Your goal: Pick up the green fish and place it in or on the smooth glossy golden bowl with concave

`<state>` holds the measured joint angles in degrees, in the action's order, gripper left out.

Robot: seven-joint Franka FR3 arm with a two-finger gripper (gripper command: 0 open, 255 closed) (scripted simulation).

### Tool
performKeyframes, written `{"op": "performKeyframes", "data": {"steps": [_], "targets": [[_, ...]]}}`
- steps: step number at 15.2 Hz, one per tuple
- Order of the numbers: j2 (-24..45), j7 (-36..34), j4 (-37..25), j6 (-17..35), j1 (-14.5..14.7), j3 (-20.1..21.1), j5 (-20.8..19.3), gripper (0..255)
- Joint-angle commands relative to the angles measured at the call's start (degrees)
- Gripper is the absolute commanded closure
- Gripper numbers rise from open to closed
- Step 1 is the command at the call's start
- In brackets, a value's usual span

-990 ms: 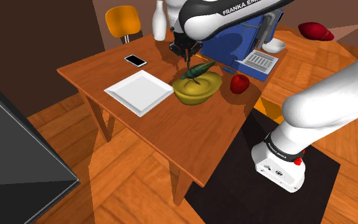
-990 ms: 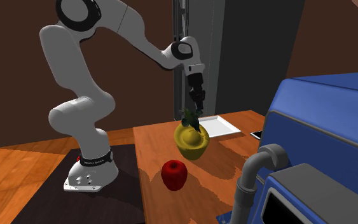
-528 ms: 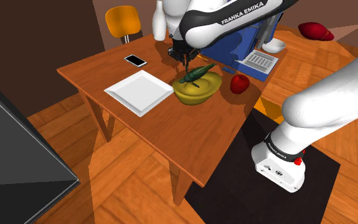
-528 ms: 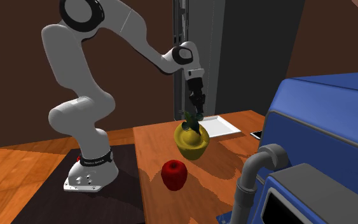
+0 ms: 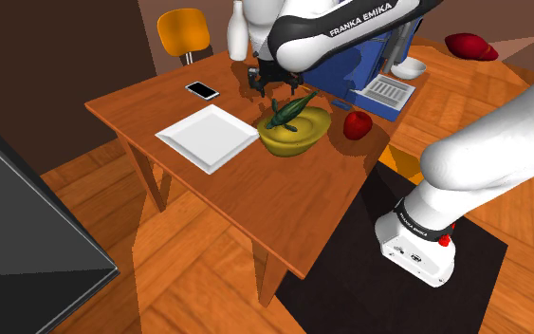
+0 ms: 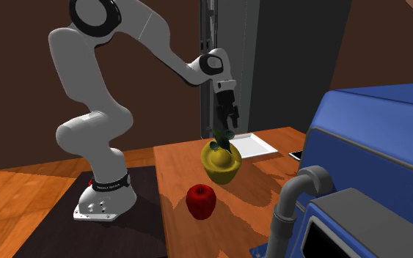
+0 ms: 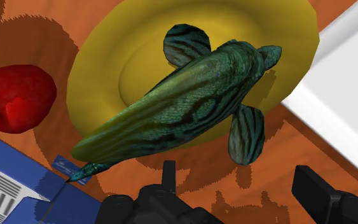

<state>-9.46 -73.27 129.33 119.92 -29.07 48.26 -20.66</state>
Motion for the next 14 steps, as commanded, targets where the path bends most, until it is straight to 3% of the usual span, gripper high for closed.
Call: {"op": "performKeyframes", "data": {"steps": [1,6,14], "targets": [[0.0,0.0,0.0,0.0,0.0,0.0,0.0,0],[-3.4,2.4,-4.2,-6.4,1.8,0.0,4.0,0],[-3.4,2.4,-4.2,-6.4,1.8,0.0,4.0,0]]}}
